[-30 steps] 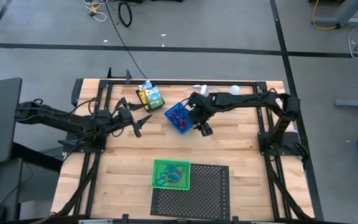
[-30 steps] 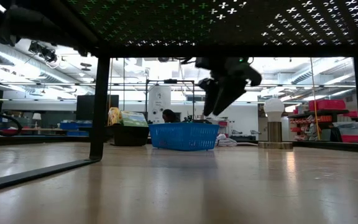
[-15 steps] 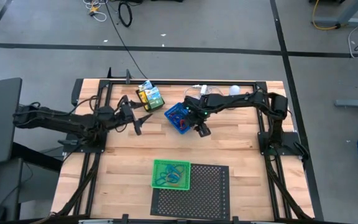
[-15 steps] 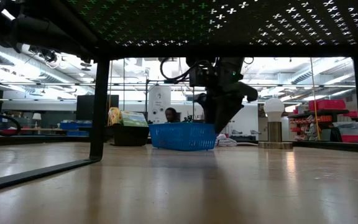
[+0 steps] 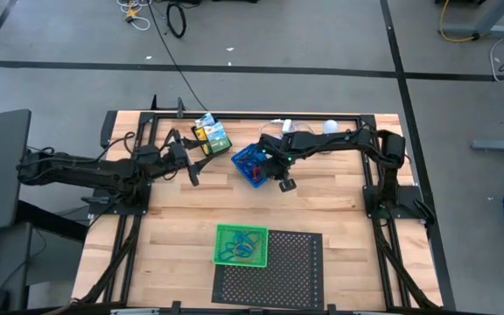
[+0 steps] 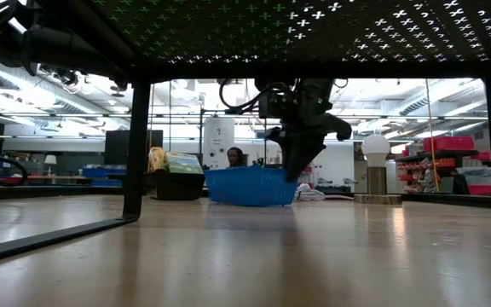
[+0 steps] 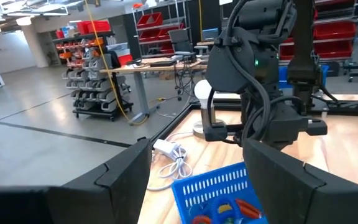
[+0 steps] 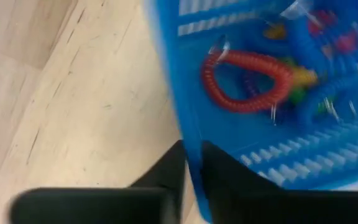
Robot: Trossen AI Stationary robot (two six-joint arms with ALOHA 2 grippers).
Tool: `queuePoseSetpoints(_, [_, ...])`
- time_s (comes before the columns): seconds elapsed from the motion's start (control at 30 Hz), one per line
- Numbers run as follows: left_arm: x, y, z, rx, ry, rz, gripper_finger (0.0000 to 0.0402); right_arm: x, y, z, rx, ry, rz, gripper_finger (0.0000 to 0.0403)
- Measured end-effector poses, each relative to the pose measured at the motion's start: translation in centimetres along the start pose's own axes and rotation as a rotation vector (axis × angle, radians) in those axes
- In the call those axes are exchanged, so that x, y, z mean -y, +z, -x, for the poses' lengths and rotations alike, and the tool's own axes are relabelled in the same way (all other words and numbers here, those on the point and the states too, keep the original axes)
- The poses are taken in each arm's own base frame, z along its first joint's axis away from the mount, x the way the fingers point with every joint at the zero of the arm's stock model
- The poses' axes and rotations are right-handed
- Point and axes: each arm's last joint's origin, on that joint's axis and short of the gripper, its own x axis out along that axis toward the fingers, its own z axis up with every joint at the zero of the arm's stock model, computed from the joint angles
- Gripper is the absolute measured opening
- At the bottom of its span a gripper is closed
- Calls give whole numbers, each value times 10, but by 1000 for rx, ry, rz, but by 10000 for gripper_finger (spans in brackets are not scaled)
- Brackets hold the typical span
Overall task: Pick & Place Office Desk Supplies
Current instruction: Put the blue bin on the shelf
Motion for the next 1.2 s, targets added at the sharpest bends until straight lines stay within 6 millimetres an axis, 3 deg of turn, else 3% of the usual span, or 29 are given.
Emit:
queuePoseSetpoints(0.1, [-1, 0, 0, 0, 4, 6, 258, 0, 0, 0, -7, -3, -5, 14])
queuePoseSetpoints(0.67, [-1, -1, 0, -11, 2, 3, 258, -26, 13, 2, -111, -85, -11, 10])
queuePoseSetpoints(1.03, [0, -3, 0, -27, 0, 1, 258, -40, 20, 45, -81, -225, -79, 10])
queuePoseSetpoints(1.2, [0, -3, 0, -33, -2, -1, 258, -49, 21, 52, -131, -291, -91, 9])
